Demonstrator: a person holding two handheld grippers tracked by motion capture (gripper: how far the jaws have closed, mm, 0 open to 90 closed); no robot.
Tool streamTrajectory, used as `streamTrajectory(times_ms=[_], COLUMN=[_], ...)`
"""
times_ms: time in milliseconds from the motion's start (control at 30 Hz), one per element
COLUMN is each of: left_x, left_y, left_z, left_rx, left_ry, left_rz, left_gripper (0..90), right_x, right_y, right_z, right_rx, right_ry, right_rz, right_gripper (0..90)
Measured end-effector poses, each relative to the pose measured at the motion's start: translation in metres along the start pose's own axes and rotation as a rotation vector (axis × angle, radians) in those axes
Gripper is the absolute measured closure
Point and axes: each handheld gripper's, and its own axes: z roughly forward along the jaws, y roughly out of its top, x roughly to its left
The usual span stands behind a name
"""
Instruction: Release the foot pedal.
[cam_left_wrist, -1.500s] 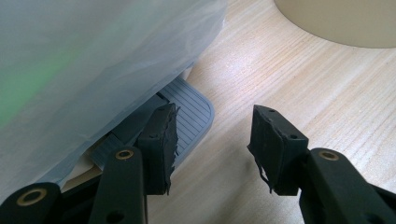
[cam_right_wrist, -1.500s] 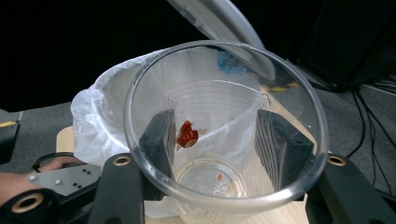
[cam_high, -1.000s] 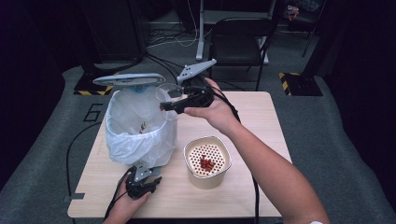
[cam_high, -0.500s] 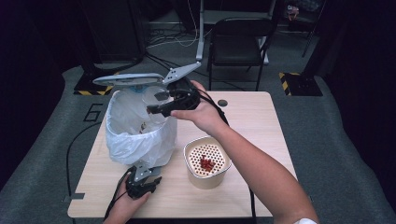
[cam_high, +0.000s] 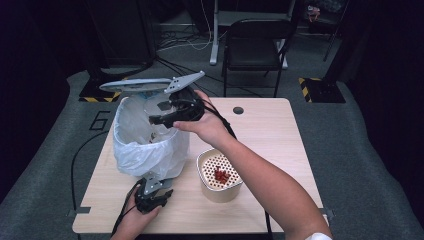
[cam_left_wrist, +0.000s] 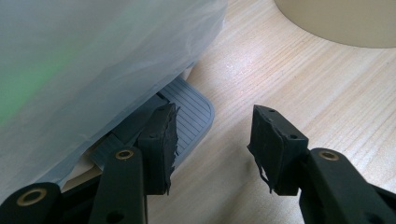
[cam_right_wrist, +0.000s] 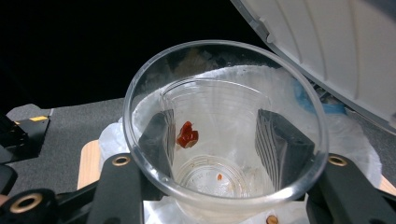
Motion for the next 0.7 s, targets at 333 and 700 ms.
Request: streamTrajectory(times_ms=[333, 700], left_x=[0.0, -0.001], left_y=[-0.001, -0.001], left_z=[0.001, 0.002], left_rx=[-0.016, -0.022], left_ry=[0.005, 0.015], left_rz=[-0.004, -0.005], left_gripper=[51.1, 51.0], right_x=[-0.002, -0.001], right_y=[-0.007, -0.013], right_z=[0.03, 0.054], right_rx=[0.007, -0.006], right_ry=[-0.05, -0.162], right_rz=[0.056, 0.127], right_gripper=[47.1, 27.5])
